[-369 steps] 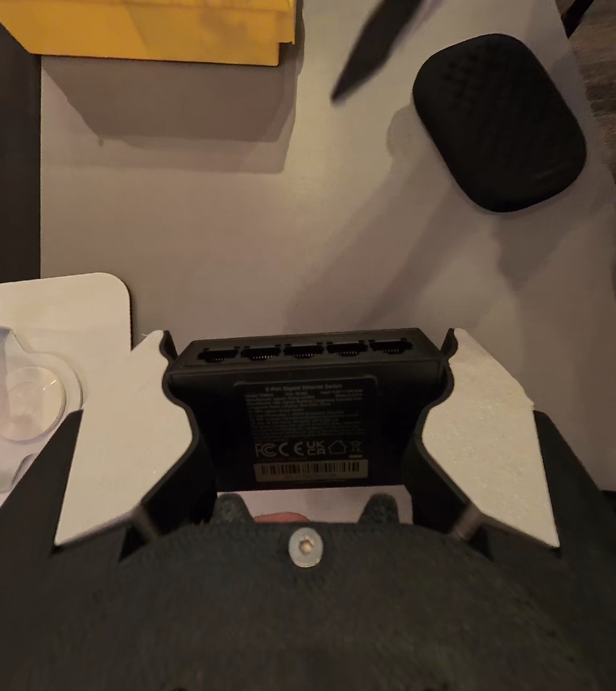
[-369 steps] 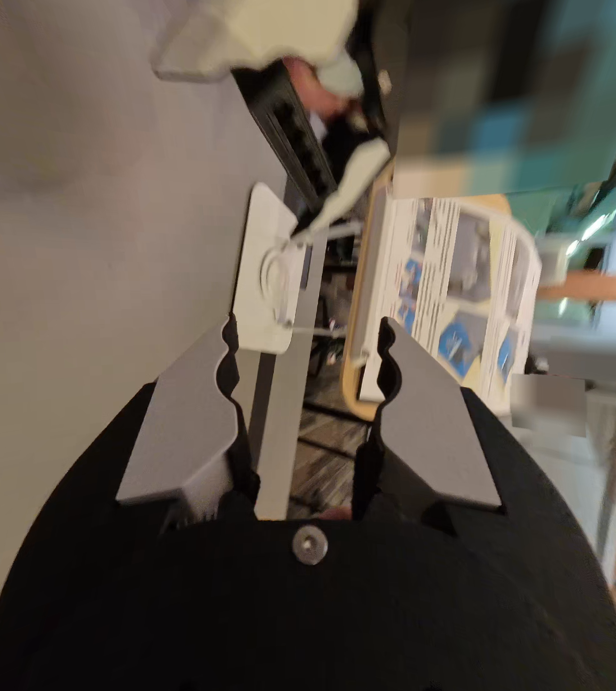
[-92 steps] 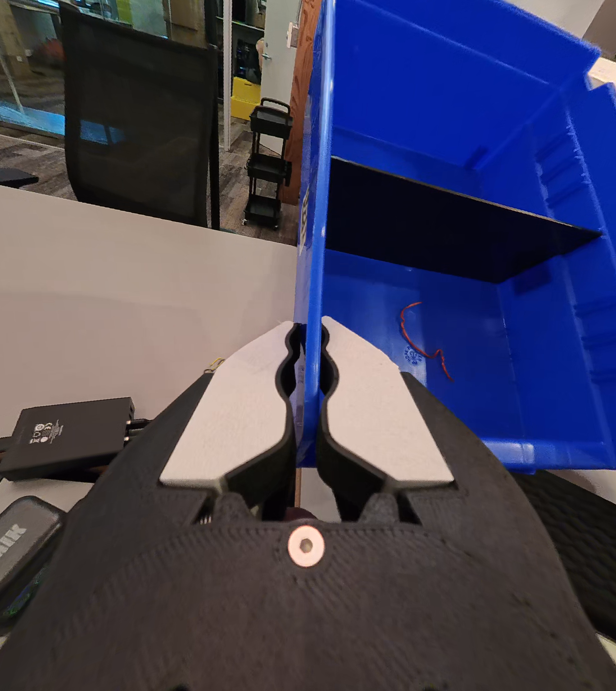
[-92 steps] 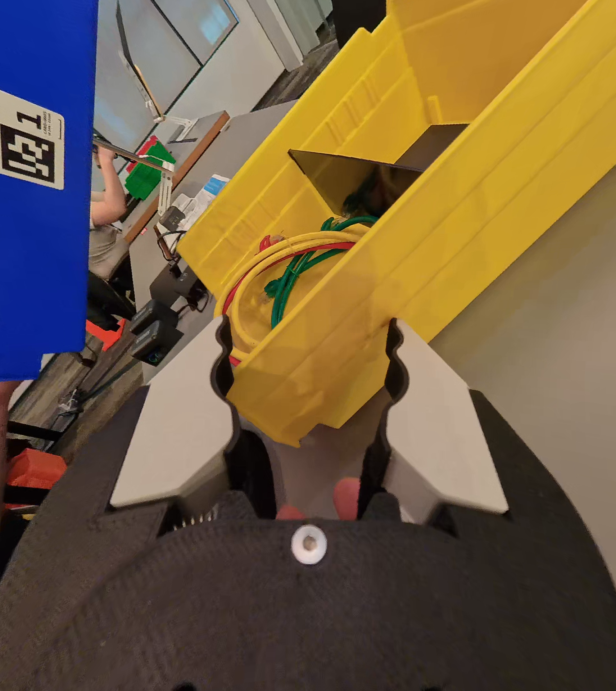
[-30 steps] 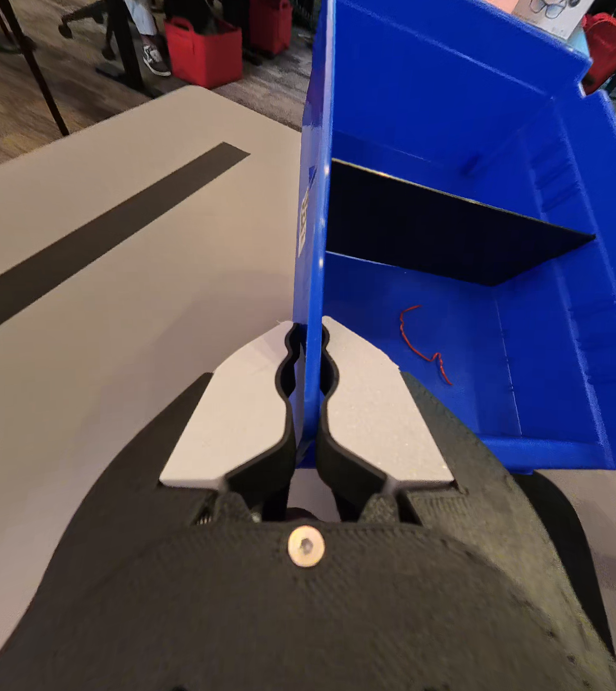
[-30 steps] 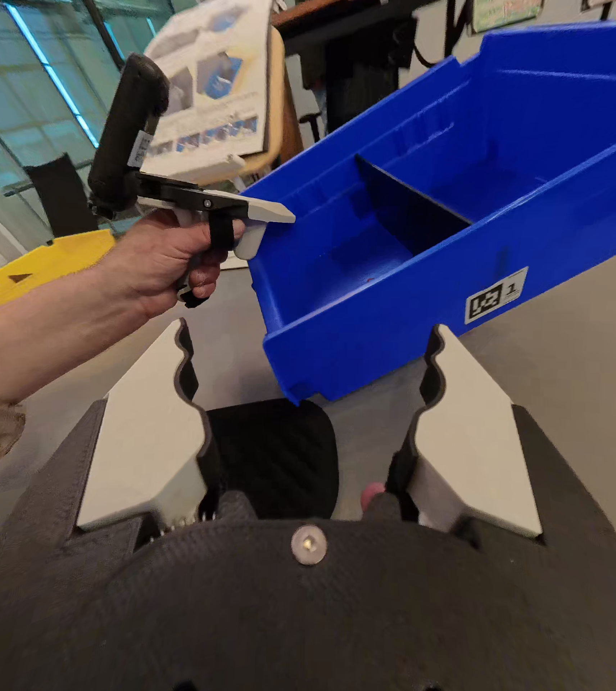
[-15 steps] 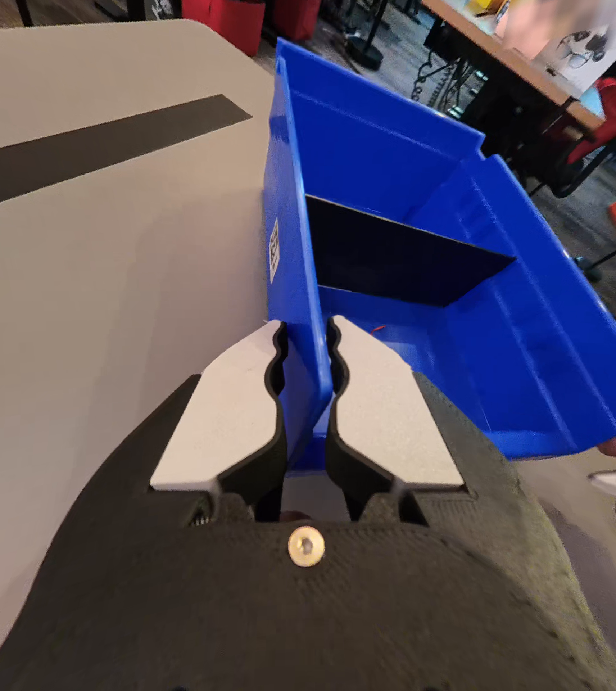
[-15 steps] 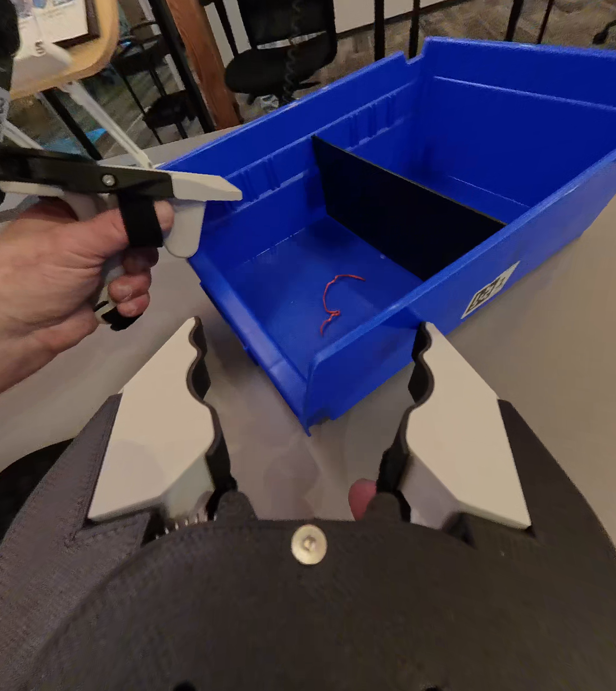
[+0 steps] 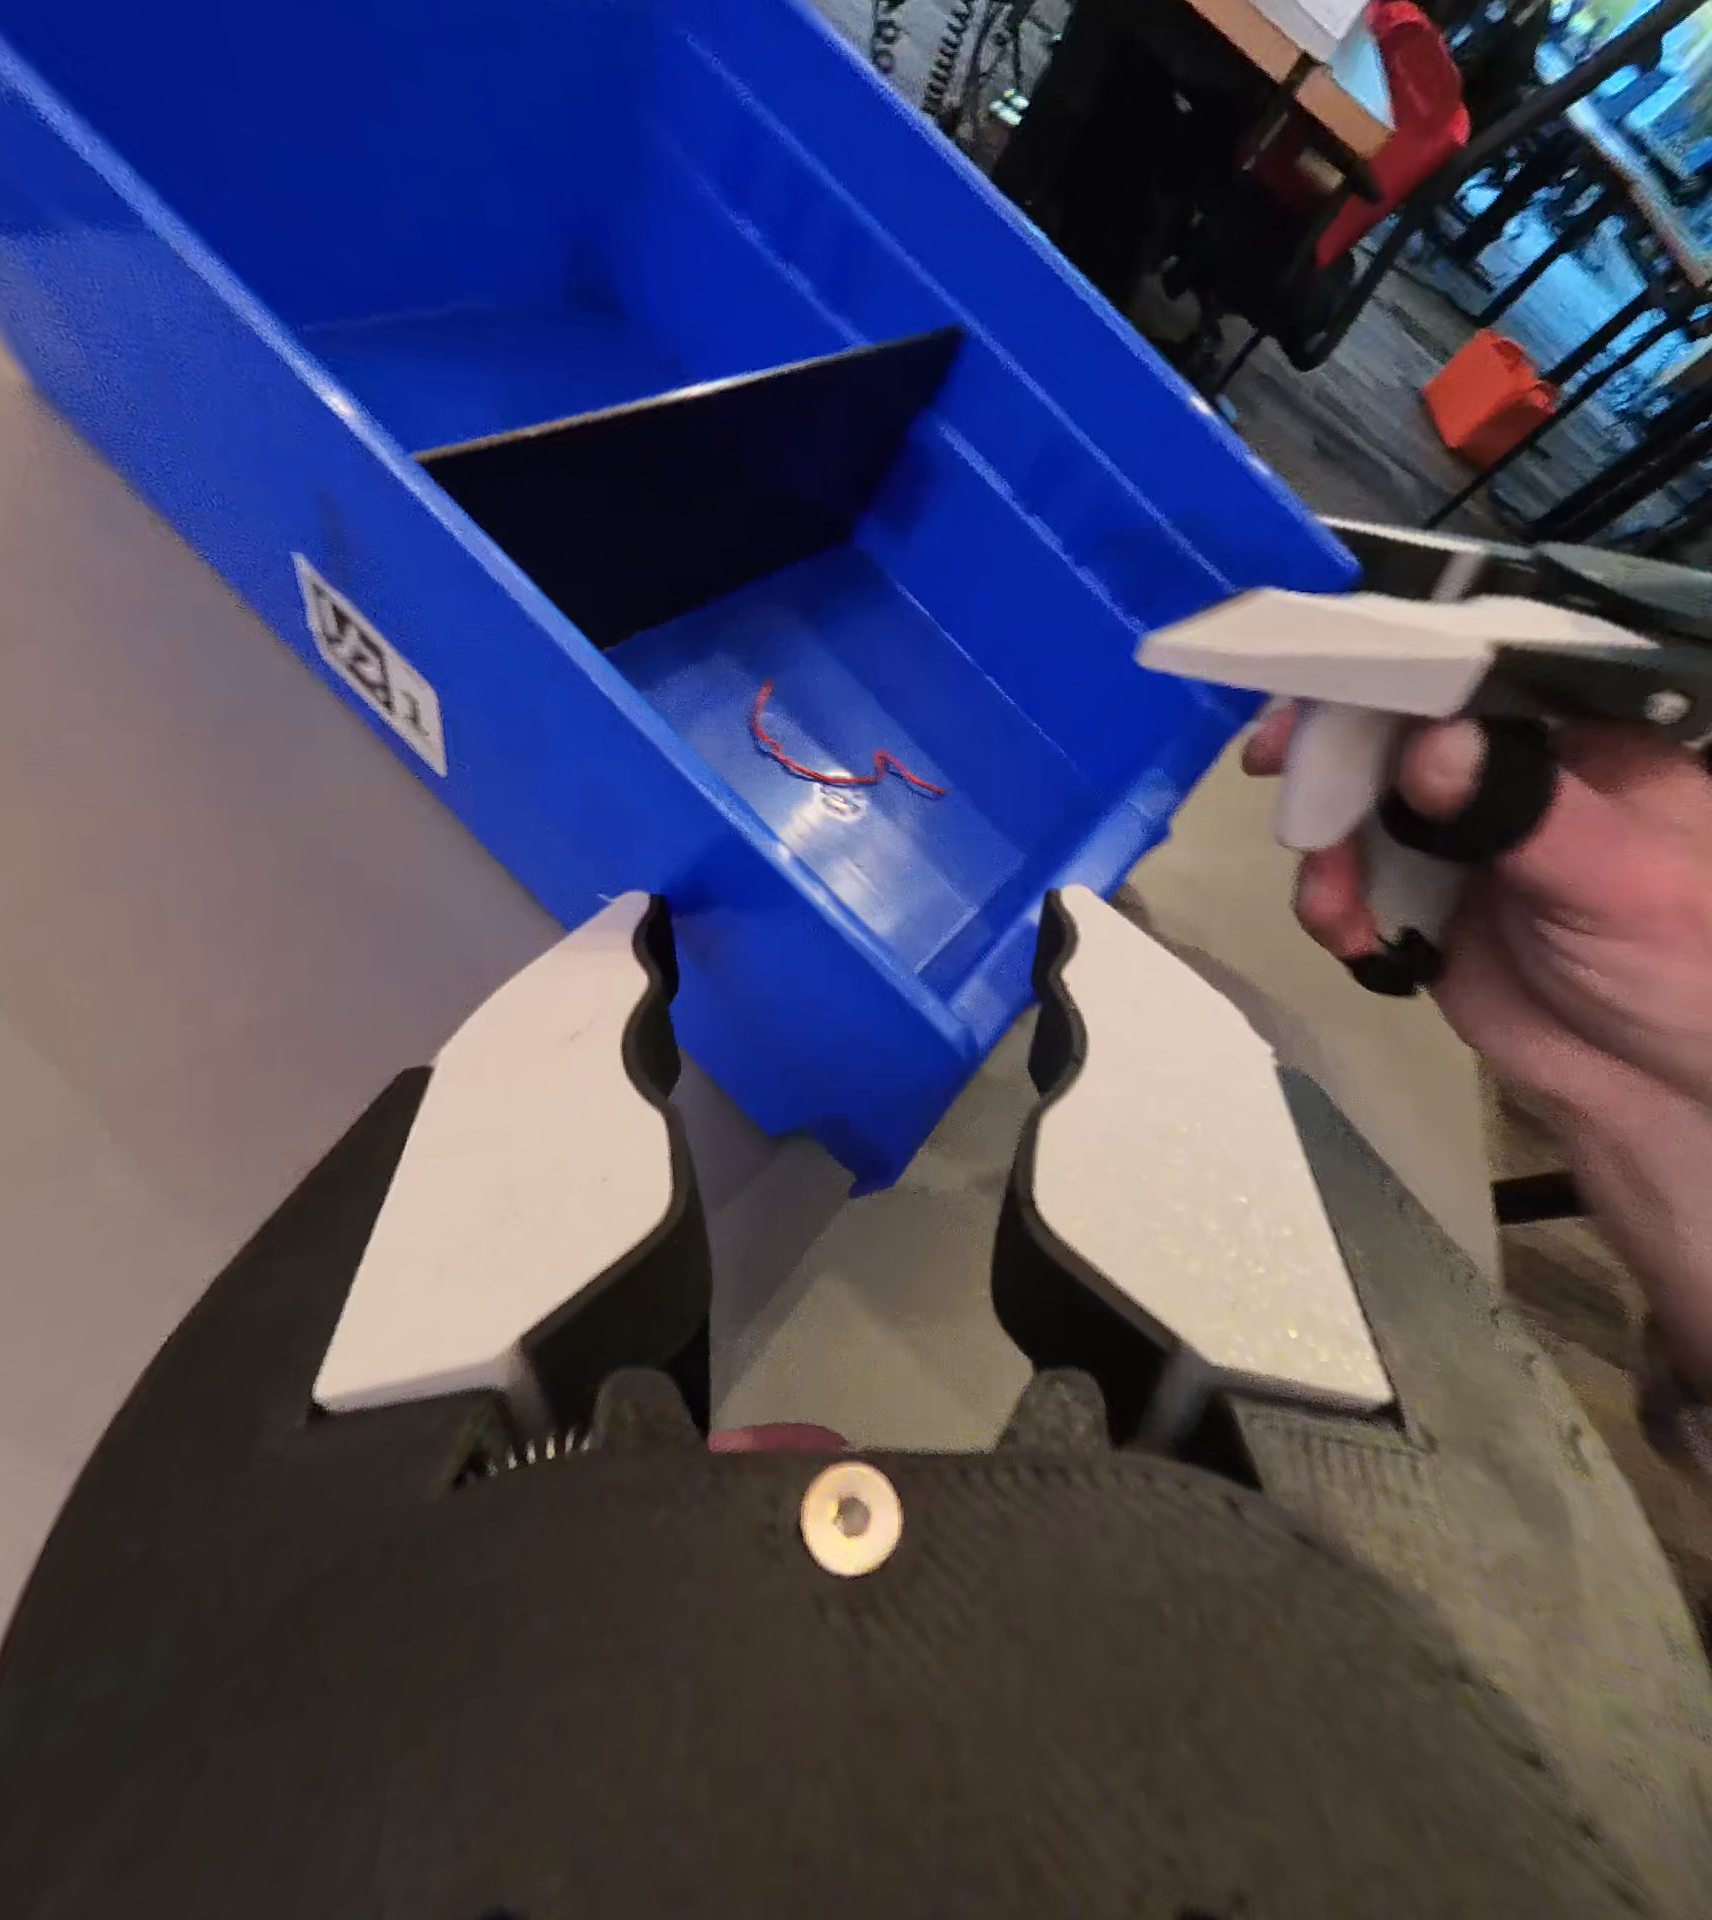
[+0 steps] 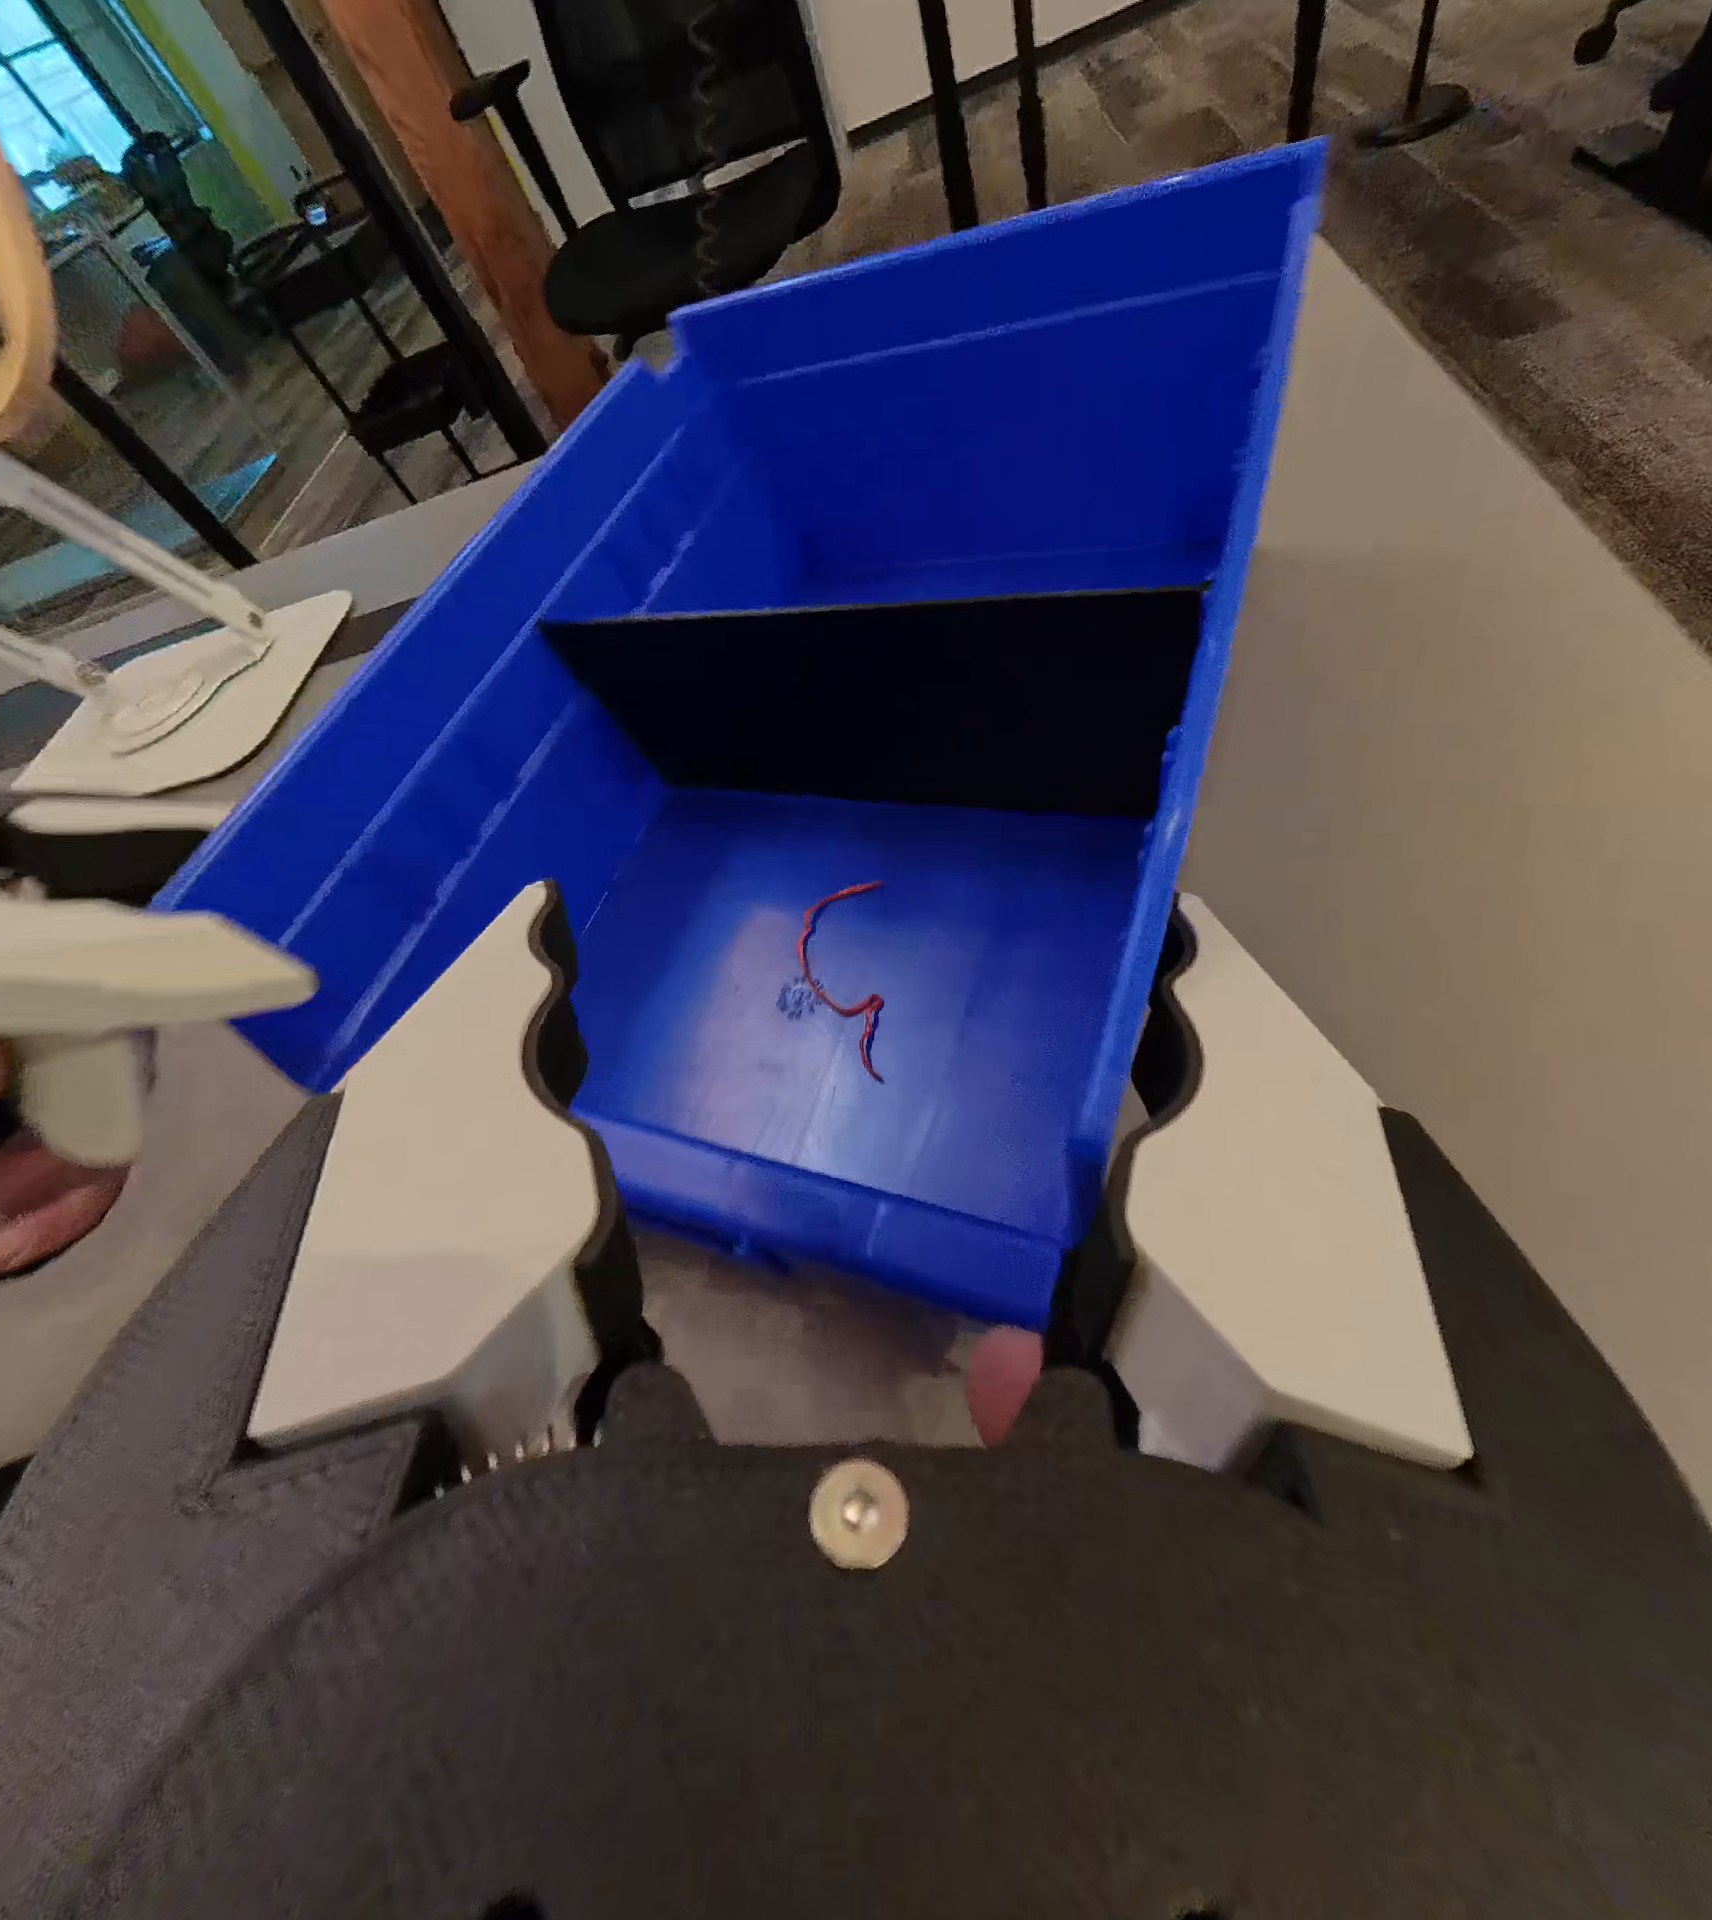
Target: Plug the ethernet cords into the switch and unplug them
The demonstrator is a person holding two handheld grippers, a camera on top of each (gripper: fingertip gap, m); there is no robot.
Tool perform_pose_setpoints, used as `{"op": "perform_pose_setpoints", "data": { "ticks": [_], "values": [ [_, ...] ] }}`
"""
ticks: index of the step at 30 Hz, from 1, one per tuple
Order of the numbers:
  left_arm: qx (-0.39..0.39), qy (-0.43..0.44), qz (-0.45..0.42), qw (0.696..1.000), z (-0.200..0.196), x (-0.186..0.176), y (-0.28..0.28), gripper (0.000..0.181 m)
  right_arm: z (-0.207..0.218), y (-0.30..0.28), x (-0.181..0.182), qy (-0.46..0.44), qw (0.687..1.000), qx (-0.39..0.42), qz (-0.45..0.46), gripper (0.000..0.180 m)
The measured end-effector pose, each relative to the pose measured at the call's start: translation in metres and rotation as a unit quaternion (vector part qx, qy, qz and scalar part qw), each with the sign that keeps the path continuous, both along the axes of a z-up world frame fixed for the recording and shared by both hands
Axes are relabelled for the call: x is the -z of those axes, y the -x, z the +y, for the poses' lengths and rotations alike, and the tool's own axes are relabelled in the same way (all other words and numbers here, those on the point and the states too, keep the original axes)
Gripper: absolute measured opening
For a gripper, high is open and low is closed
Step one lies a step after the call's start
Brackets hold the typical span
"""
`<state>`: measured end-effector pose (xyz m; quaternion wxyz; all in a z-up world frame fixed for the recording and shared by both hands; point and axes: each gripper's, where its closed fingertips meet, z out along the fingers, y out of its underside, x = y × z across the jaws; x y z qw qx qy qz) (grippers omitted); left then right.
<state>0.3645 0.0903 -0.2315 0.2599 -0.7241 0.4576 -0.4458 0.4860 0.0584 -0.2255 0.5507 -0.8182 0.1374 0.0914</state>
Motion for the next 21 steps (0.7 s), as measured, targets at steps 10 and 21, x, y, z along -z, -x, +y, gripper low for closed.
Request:
{"op": "perform_pose_setpoints", "data": {
  "ticks": [10, 21],
  "values": [
    [-0.047, 0.076, -0.052, 0.995, 0.015, -0.004, -0.049, 0.066, 0.045, -0.078, -0.003, -0.017, 1.0, 0.007, 0.022, 0.081],
    [-0.088, 0.077, -0.065, 0.991, 0.048, -0.005, -0.089, 0.065, 0.099, -0.125, 0.0, -0.007, 1.0, -0.001, 0.013, 0.09]
  ]
}}
